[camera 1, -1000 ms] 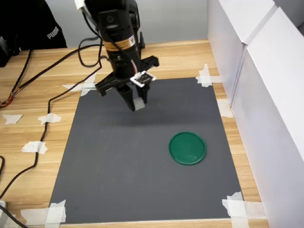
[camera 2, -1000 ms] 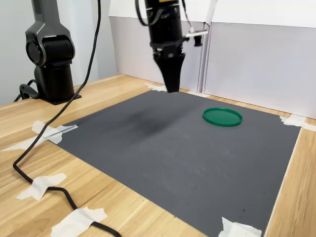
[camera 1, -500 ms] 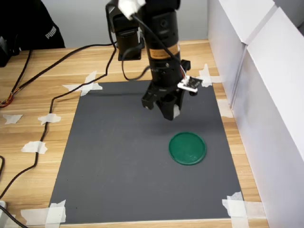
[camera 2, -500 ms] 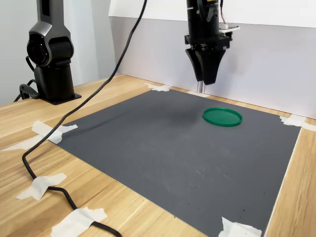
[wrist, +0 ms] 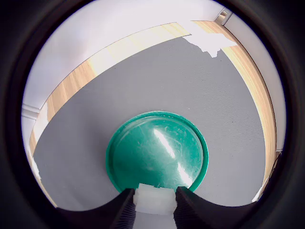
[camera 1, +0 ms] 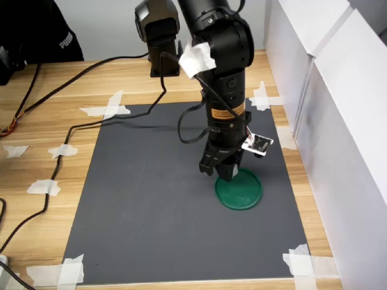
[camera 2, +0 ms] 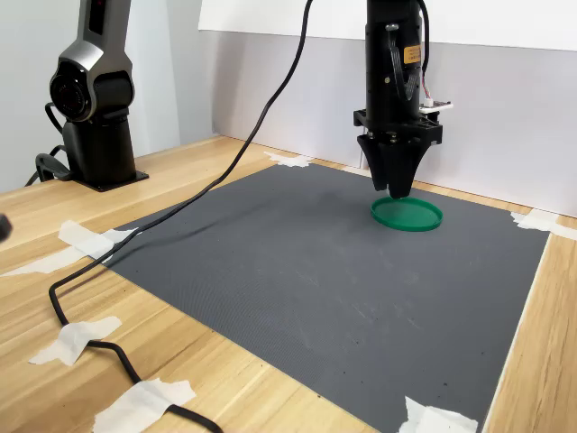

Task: Grasp a white terminal and put it on the green lid.

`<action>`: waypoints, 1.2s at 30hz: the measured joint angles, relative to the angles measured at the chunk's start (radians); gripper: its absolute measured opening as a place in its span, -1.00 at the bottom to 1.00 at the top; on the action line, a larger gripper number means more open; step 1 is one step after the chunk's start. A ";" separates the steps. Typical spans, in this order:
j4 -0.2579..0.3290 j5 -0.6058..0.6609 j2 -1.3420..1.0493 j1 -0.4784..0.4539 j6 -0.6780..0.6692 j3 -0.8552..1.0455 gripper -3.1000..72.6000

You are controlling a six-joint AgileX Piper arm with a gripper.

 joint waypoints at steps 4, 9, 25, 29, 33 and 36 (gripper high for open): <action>0.000 -0.003 0.017 0.000 0.000 0.000 -0.10; -0.004 -0.009 0.025 0.000 0.000 0.000 -0.10; 0.001 -0.018 -0.013 0.000 0.037 0.001 0.66; 0.012 -0.027 -0.124 -0.002 0.087 0.040 0.58; 0.026 -0.084 -0.267 -0.031 0.093 0.130 0.29; 0.044 -0.125 -0.374 -0.089 0.094 0.206 -0.10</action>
